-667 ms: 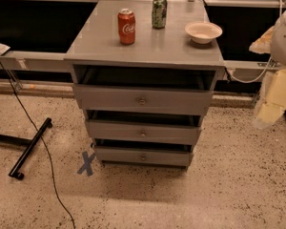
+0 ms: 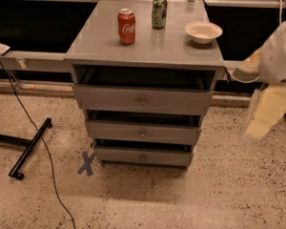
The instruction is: Open bottom drawer
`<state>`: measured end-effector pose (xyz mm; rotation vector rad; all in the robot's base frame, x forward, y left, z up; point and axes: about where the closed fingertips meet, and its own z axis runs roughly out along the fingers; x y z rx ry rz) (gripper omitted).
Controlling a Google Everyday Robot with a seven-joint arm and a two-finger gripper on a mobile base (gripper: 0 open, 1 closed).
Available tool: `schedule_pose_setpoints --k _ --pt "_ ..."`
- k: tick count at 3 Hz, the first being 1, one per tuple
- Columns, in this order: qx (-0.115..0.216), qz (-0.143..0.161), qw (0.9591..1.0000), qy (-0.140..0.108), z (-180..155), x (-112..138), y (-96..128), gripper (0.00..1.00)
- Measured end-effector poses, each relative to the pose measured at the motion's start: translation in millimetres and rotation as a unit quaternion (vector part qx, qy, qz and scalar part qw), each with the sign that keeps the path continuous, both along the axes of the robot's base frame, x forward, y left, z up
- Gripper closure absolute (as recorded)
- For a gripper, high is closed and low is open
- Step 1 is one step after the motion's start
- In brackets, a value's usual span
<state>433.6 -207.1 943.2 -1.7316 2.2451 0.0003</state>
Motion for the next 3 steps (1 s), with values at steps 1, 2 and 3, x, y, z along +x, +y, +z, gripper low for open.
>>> schedule_pose_setpoints --k 1,2,3 --pt "0.079 -0.01 0.9964 0.028 -82.4 -28.2 39.4 0.0" --pt "0.11 -0.03 0.9918 0.058 -170.2 -44.2 57.3 0.0" --pt "0.11 -0.036 0.9914 0.062 -205.5 -52.5 61.9 0.0"
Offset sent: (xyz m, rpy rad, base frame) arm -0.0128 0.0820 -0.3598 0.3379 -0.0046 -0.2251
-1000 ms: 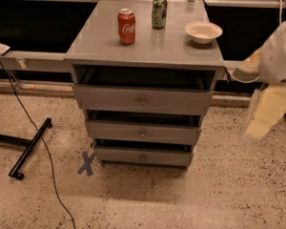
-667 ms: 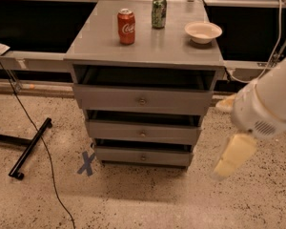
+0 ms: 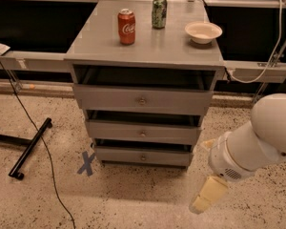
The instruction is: Open bottom drawer
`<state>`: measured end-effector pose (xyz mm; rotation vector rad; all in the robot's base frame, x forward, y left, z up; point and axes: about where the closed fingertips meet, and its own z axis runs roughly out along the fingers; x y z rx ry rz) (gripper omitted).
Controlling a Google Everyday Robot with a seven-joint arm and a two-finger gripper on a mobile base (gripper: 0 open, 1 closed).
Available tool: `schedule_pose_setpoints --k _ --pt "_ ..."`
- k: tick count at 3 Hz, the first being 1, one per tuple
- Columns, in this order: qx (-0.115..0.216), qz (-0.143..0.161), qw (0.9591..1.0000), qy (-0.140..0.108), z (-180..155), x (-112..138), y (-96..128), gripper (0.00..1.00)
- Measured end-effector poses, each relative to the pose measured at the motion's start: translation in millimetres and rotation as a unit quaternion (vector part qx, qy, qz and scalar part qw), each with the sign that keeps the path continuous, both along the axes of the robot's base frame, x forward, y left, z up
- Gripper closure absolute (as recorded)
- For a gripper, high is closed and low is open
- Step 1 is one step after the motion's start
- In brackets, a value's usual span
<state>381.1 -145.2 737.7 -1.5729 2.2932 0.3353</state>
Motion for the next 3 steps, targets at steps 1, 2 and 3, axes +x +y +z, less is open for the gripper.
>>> schedule_pose_setpoints --k 1,2,3 --pt "-0.002 0.0 1.0 -0.002 3.4 0.9 -0.6 0.0" --pt "0.036 0.01 0.9991 -0.019 -23.1 38.3 6.5 0.0" --pt "0.094 0.016 0.994 -0.054 -56.5 95.5 10.1 0.0"
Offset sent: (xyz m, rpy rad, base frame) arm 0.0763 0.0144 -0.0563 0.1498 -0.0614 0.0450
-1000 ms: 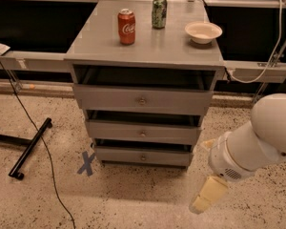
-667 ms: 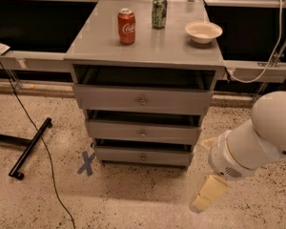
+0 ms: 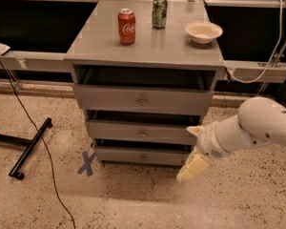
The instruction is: Open bottom drawer
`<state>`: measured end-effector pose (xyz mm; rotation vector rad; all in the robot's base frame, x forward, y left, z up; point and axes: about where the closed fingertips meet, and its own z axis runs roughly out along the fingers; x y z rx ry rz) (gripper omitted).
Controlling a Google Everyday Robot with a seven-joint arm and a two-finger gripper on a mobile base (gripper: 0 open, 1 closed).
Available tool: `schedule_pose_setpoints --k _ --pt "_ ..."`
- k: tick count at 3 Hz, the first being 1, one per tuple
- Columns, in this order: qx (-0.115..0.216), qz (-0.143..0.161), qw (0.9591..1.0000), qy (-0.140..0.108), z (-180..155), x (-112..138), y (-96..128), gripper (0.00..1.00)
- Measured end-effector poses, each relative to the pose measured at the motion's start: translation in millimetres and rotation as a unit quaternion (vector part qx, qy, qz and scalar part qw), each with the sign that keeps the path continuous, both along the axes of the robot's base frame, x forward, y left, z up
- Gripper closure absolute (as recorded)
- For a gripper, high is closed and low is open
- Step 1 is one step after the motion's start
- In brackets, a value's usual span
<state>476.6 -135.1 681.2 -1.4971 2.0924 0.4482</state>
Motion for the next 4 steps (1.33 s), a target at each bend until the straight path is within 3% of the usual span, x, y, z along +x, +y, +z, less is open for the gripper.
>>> schedule_pose_setpoints --k 1,2,3,4 --pt "0.078 0.013 0.9966 -0.022 -52.2 66.6 9.6 0.0" --pt "0.134 0.041 0.9901 -0.014 -100.1 96.8 17.4 0.0" --pt "0.202 0.07 0.9769 0.014 -177.4 114.6 18.2 0.0" --pt "0.241 0.089 0.9653 0.048 -231.0 115.1 16.0 0.0"
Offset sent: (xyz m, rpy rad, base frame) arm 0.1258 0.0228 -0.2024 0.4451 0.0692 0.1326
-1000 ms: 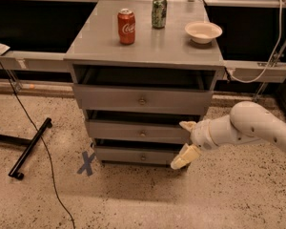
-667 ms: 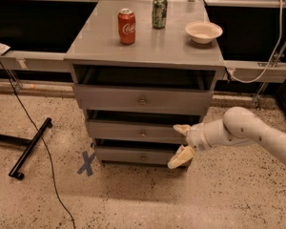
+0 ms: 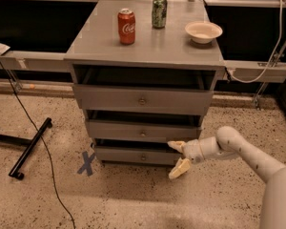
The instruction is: Open bottom drawer
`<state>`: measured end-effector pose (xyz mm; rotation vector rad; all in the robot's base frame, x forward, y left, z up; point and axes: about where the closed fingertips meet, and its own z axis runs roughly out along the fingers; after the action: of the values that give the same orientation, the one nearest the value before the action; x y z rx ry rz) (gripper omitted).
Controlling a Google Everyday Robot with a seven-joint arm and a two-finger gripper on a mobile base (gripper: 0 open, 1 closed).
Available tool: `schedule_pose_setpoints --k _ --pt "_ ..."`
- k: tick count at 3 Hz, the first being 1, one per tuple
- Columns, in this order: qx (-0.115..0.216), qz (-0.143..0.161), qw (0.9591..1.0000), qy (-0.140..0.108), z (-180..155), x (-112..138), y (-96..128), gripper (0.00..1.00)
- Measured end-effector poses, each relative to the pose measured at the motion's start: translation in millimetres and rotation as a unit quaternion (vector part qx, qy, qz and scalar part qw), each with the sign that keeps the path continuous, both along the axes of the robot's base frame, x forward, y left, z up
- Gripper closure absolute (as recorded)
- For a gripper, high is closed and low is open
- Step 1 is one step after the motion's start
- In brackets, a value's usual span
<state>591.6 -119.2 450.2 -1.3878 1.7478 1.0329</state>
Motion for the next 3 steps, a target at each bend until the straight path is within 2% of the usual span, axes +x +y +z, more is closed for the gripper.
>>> schedule_pose_setpoints --k 1,2,3 --pt "0.063 0.003 0.9979 0.017 -54.5 -2.0 -3.2 0.0" --pt "0.09 -0.006 0.9955 0.03 -91.9 -4.8 -1.6 0.0" --pt "0.091 -0.005 0.9953 0.034 -93.7 -5.2 -1.0 0.0"
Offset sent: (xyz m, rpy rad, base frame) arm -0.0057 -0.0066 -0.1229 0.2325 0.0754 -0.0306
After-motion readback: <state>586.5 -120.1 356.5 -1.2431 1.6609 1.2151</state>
